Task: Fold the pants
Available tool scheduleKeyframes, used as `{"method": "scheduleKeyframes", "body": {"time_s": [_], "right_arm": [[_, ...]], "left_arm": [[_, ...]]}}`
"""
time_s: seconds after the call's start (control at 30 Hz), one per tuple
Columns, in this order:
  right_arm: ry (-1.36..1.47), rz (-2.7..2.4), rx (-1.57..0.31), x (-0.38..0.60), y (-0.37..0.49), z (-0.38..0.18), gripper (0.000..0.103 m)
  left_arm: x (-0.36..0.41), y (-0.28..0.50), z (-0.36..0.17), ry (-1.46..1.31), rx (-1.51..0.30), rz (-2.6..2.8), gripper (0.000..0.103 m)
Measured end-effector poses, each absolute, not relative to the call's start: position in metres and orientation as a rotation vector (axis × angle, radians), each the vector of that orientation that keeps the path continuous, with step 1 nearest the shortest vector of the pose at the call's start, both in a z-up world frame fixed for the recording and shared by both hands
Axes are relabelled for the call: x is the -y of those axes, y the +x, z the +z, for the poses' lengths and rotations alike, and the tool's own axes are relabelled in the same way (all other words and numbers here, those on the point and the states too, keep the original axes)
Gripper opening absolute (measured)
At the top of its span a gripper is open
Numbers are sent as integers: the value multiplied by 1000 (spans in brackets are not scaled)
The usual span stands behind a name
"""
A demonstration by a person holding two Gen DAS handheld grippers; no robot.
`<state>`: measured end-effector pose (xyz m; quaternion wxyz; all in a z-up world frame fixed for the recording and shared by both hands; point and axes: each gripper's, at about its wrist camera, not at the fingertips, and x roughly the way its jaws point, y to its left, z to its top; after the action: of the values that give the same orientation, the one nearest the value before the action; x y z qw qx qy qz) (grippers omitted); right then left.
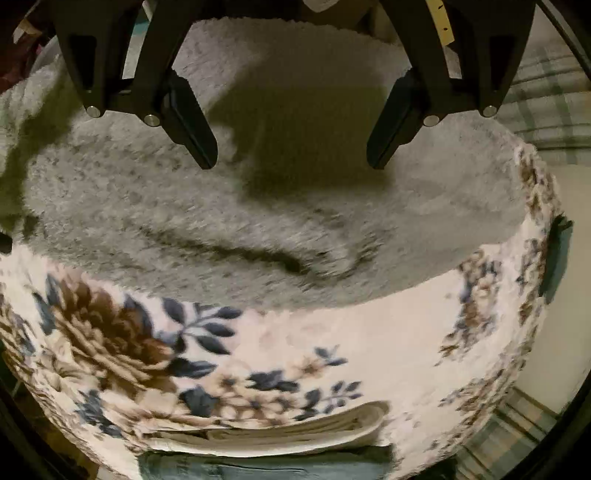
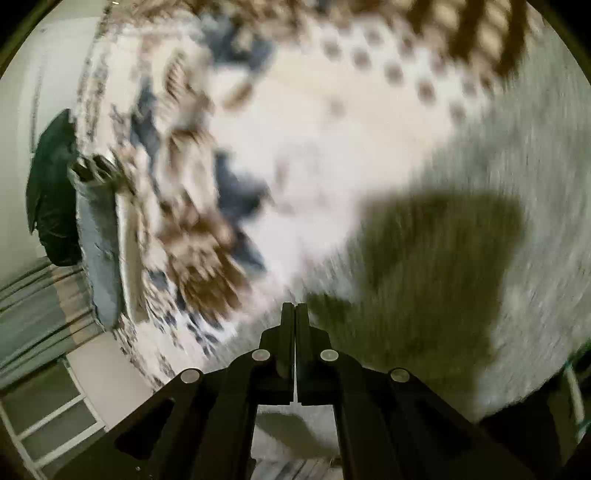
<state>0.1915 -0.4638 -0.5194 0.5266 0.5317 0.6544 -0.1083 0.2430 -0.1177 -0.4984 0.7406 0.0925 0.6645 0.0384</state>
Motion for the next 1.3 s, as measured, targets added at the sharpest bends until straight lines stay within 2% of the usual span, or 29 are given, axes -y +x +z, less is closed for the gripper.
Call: {"method": "scheduleKeyframes", "body": {"time_s": [0.1,0.13,0.17,0.2,0.23,0.43,0.47,0.5,0.53,0.57,0.6,0.63,0.73,0.97,1.1,1.13,1.17,1.2,1.27,1.3], "right_arm": [[1125,-34,-1640,466,215,-510,1],[969,75,-1698,458,224,-503,10],[797,172,-1730,447,228,-495,38],[635,234,-1756,439,229,-489,52],[483,275,-1781,429,229,-488,60],[-13,480,-1857,396,217,-509,60],[-56,478,-1863,395,215,-514,59],[-76,480,-1862,395,215,-516,57],[-82,473,-1843,397,216,-517,45],[-79,466,-1832,398,217,-517,23],[-71,453,-1826,398,216,-517,13],[-39,432,-1828,401,218,-517,11],[38,367,-1795,411,226,-510,7],[149,236,-1684,431,242,-477,6],[217,216,-1693,439,251,-480,6],[246,203,-1704,441,252,-486,6],[267,201,-1714,442,252,-491,10],[274,211,-1738,444,252,-495,16],[319,200,-1756,443,239,-498,49],[371,197,-1736,451,232,-492,56]], "left_arm": [[131,250,-500,228,-1448,29,83],[138,252,-499,248,-1430,-12,83],[147,253,-498,285,-1405,-62,83],[154,254,-498,329,-1386,-101,83],[163,255,-499,373,-1370,-160,83],[210,259,-530,653,-1327,-437,82],[213,260,-534,670,-1324,-460,77],[215,261,-539,679,-1322,-477,70],[217,263,-542,672,-1326,-506,44],[218,264,-543,663,-1325,-527,18],[218,265,-542,660,-1319,-541,10],[219,265,-540,661,-1308,-548,4],[222,270,-526,640,-1274,-548,0],[208,293,-508,591,-1254,-498,0],[199,311,-507,573,-1266,-446,0],[198,313,-509,563,-1278,-439,3],[197,316,-508,543,-1295,-419,4],[190,319,-505,519,-1298,-396,4],[181,318,-493,441,-1309,-382,4],[177,317,-489,416,-1311,-374,4]]}}
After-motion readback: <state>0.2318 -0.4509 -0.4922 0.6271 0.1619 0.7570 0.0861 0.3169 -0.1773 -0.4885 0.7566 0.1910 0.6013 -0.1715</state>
